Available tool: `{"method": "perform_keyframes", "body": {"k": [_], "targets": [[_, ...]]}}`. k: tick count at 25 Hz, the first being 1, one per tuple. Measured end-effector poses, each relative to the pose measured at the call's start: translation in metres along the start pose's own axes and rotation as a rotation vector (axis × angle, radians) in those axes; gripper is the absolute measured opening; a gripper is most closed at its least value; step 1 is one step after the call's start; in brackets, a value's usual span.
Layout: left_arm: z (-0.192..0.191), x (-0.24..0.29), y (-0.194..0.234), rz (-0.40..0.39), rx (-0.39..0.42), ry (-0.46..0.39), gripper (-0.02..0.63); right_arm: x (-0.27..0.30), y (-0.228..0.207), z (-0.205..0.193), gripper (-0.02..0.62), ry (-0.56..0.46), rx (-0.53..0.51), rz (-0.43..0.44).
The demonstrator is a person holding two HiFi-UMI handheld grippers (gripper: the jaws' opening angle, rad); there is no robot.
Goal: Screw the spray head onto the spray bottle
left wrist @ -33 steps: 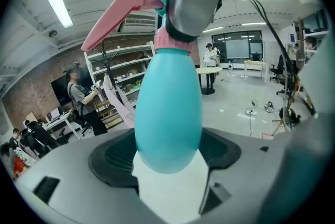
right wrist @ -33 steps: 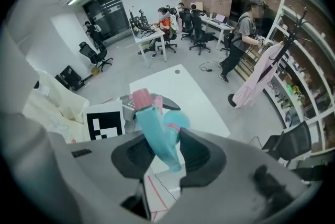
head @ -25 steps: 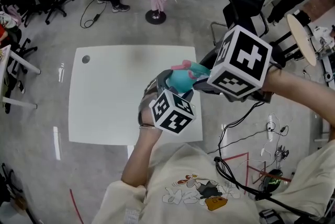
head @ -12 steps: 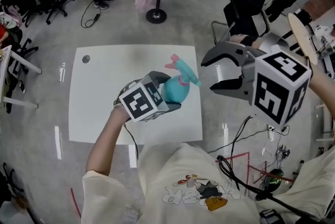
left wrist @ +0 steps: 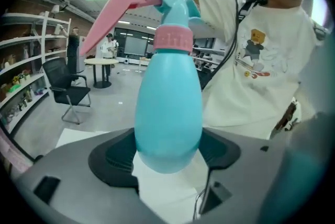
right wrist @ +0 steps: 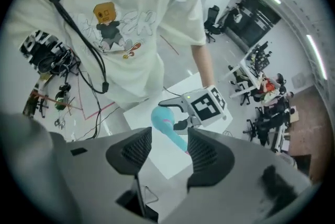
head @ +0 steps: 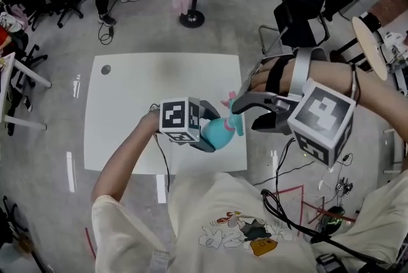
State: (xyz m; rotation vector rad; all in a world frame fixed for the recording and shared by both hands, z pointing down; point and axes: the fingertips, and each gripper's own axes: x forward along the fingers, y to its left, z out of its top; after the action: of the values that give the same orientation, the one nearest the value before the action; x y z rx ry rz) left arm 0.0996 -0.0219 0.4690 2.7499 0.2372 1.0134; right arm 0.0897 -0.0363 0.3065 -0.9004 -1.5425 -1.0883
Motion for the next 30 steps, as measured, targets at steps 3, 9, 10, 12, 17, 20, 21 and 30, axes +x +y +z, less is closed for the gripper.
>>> {"method": "perform_keyframes", "body": {"k": [3, 9, 10, 12, 17, 20, 21, 30], "targets": [[0.005, 0.003, -0.004, -0.049, 0.040, -0.012, 0.371, 0.015, 0.013, 0.002, 0.215, 0.021, -0.082, 0.060], [0.010, 0.008, -0.010, -0.066, 0.094, 0.067, 0.371, 0.034, 0.024, 0.015, 0.213, 0.040, -0.232, 0.091], [0.010, 0.008, -0.010, -0.062, 0.100, 0.089, 0.371, 0.036, 0.026, 0.015, 0.211, 0.049, -0.256, 0.107], [0.009, 0.009, -0.008, -0.050, 0.112, 0.133, 0.371, 0.039, 0.031, 0.014, 0.190, 0.053, -0.278, 0.144], [0.007, 0.010, -0.009, -0.045, 0.127, 0.195, 0.371, 0.042, 0.041, 0.015, 0.176, 0.055, -0.274, 0.202], [0.007, 0.011, -0.009, -0.048, 0.131, 0.210, 0.371, 0.044, 0.049, 0.014, 0.176, 0.072, -0.282, 0.223], [0.007, 0.011, -0.008, -0.050, 0.131, 0.212, 0.371, 0.045, 0.050, 0.013, 0.176, 0.079, -0.285, 0.228], [0.027, 0.011, -0.012, -0.064, 0.137, 0.155, 0.371, 0.051, 0.053, 0.006, 0.137, 0.113, -0.277, 0.202]]}}
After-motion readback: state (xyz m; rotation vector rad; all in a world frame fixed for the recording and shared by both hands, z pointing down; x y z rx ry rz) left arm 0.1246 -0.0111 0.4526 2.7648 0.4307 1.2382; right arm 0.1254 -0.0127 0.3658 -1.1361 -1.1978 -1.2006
